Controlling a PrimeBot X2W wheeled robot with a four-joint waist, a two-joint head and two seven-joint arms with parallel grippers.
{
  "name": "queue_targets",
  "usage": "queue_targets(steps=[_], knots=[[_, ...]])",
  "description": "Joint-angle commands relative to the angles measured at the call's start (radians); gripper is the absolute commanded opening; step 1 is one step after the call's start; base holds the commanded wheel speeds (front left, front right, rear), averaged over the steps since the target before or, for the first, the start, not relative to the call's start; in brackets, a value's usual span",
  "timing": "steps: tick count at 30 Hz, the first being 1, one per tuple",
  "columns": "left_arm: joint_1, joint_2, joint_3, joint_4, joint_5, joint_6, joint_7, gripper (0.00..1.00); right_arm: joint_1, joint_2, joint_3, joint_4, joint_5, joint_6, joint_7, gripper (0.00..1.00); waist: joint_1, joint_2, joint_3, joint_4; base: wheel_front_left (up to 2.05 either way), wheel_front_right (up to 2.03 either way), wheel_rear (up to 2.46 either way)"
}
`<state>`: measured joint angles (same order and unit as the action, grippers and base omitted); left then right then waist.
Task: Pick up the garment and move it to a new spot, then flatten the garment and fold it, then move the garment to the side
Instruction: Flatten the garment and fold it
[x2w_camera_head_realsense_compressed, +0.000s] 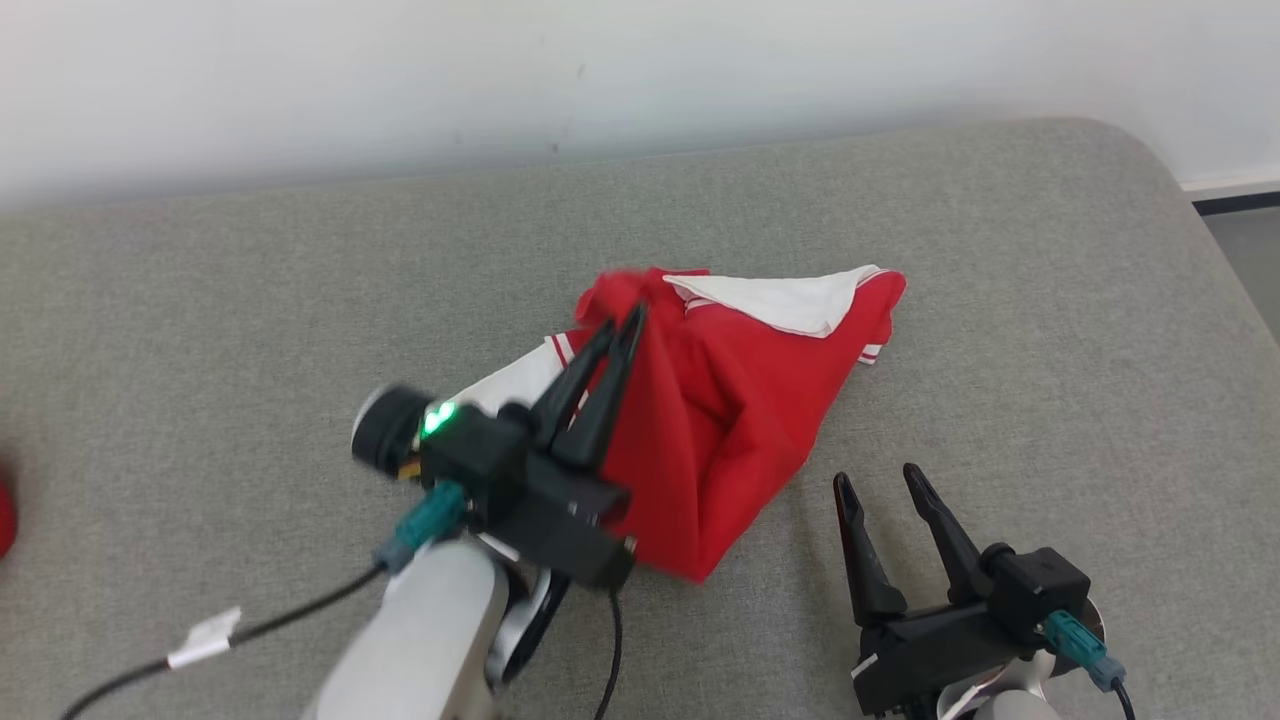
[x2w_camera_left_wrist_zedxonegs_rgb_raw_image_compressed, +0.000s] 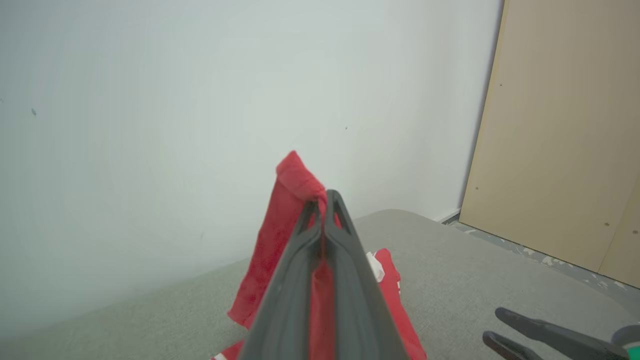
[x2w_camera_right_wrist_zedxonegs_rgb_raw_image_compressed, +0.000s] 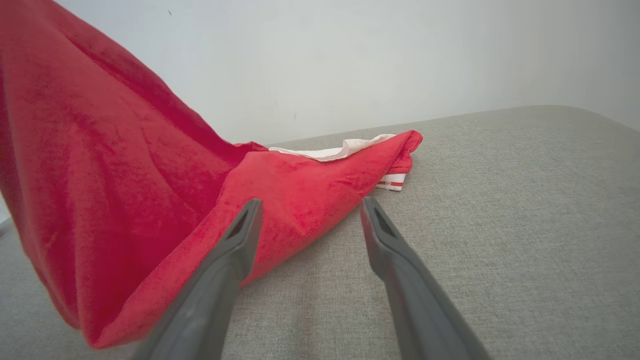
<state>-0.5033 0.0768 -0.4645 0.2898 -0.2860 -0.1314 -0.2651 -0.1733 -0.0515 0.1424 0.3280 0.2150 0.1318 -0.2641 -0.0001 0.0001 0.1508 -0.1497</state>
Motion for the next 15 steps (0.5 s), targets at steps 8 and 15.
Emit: queue_targets(steps=[8,15], knots=[[-0.257,-0.017,-0.05,-0.036,-0.079,0.002,0.001,0.0,-0.003,0.001,-0.008,-0.009,0.014,-0.002,0.0,1.0,0.0001,-0.0001,0.035,-0.019,0.0,0.0,0.0],[-0.47,-0.023,0.032,0.005,-0.048,0.009,0.001,0.0,-0.017,0.001,0.003,-0.016,0.03,-0.002,0.0,1.0,0.0001,-0.0001,0.071,-0.025,0.0,0.0,0.0]])
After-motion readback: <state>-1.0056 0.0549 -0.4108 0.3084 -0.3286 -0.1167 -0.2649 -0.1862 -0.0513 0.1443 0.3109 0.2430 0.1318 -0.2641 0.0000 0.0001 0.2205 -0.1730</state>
